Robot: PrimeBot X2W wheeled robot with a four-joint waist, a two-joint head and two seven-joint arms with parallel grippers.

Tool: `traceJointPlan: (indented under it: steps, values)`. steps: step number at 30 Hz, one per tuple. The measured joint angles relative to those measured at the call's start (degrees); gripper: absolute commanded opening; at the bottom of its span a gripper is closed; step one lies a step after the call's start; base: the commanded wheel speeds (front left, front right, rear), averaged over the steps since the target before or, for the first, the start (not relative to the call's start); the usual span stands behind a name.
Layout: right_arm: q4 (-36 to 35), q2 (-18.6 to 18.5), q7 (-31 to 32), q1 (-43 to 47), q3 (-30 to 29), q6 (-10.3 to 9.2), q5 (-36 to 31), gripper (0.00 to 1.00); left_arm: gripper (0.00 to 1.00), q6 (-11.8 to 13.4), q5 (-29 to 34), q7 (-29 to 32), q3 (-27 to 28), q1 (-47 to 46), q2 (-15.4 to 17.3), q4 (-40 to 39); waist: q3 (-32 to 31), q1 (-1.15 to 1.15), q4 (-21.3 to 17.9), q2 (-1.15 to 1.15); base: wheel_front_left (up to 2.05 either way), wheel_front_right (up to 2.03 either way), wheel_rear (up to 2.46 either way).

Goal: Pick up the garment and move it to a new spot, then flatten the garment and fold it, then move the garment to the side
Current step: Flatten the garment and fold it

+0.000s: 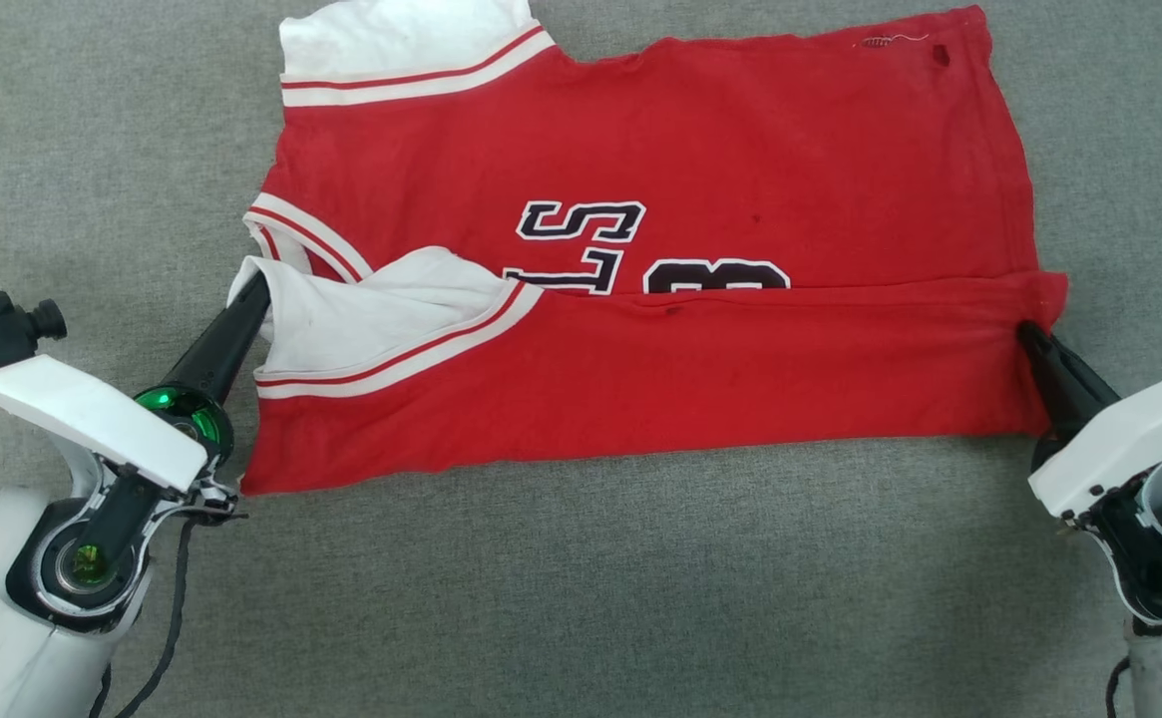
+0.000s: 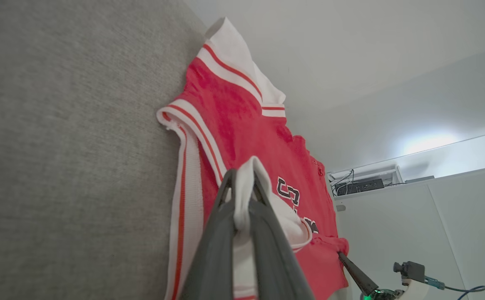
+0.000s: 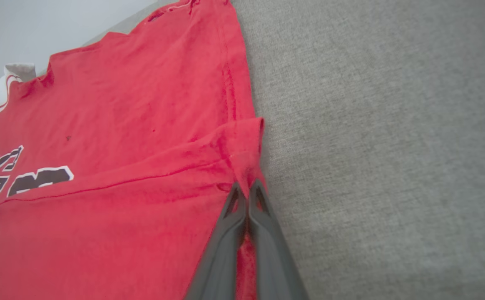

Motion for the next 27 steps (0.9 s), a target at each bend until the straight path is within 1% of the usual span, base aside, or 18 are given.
traceJointPlan:
  steps: [5, 6, 7, 8, 11, 14, 15, 17, 21, 24, 25, 26, 27]
  values:
    - [2.7, -0.2, -1.7, -0.9, 1.3, 0.0, 0.6, 0.0, 0.0, 0.0, 1.6, 0.3, -1.3, -0.8, 0.4, 2.0, -0.2, 0.0, -0.1, 0.0, 0.0, 0.0, 0.0]
    - [3.0, -0.3, -2.0, -1.0, 1.4, 0.0, 0.6, 0.04, 0.22, 0.0, 3.1, 0.2, -2.2, -1.2, 1.0, 2.6, -0.4, 0.0, 0.0, 0.0, 0.0, 0.0, 0.0]
    - [3.4, -0.5, -2.5, -1.0, 1.5, 0.0, 0.6, 0.42, 0.49, 0.0, 4.7, -0.1, -3.3, -1.5, 1.5, 3.1, -0.6, 0.0, 0.0, 0.0, 0.0, 0.0, 0.0]
    - [3.7, -0.7, -3.0, -1.0, 1.5, 0.0, 0.6, 1.0, 1.0, 0.0, 5.5, -0.5, -4.2, -1.7, 1.8, 3.5, -0.8, 0.0, 0.1, 0.0, 0.0, 0.0, 0.0]
    - [4.1, -1.1, -4.2, -0.9, 1.8, 0.0, 0.3, 1.0, 1.0, 0.0, 9.9, -1.8, -8.6, -3.4, 4.1, 3.6, -1.8, 0.0, 0.4, 0.0, 0.0, 0.0, 0.0]
    - [3.4, -1.3, -4.8, -0.5, 2.1, 0.0, 0.2, 1.0, 1.0, 0.0, 19.2, -4.1, -15.4, -6.1, 9.2, 3.4, -3.0, 0.0, 0.7, 0.0, 0.0, 0.0, 0.0]
    - [3.1, -1.4, -4.9, -0.3, 2.3, 0.0, 0.2, 1.0, 1.0, 0.0, 21.0, -4.7, -17.6, -6.7, 10.8, 3.4, -3.5, 0.0, 0.8, 0.0, 0.0, 0.0, 0.0]
    - [2.2, -1.7, -4.9, 0.4, 2.4, 0.0, 0.3, 1.0, 1.0, 0.0, 23.6, -5.7, -20.8, -8.1, 13.0, 2.9, -4.5, 0.0, 0.9, 0.0, 0.0, 0.0, 0.0]
    - [0.1, -2.0, -5.0, 1.5, 2.0, 0.0, 0.3, 1.0, 1.0, 0.0, 23.6, -5.5, -24.1, -10.7, 16.9, 0.2, -6.0, 0.0, 1.2, 0.0, 0.0, 0.0, 0.0]
    - [-1.4, -1.8, -4.8, 2.4, 1.4, 0.0, 0.1, 1.0, 1.0, 0.0, 21.6, -0.2, -26.7, -10.7, 19.3, -1.2, -6.4, 0.0, 1.3, 0.0, 0.0, 0.0, 0.0]
    - [-1.9, -1.7, -4.8, 2.6, 1.2, 0.0, 0.0, 1.0, 1.0, 0.0, 21.0, 1.5, -27.3, -10.6, 19.7, -1.5, -6.4, 0.0, 1.3, 0.0, 0.0, 0.0, 0.0]
    - [-2.5, -1.3, -4.8, 3.1, 1.1, 0.0, 0.0, 1.0, 1.0, 0.0, 19.4, 4.8, -28.8, -10.5, 19.9, -2.2, -6.4, 0.0, 1.1, 0.0, 0.0, 0.0, 0.0]
    - [-2.8, -1.1, -4.8, 3.2, 1.1, 0.0, -0.1, 1.0, 1.0, 0.0, 17.7, 6.0, -28.9, -10.3, 19.7, -2.0, -6.4, 0.0, 0.9, 0.0, 0.0, 0.0, 0.0]
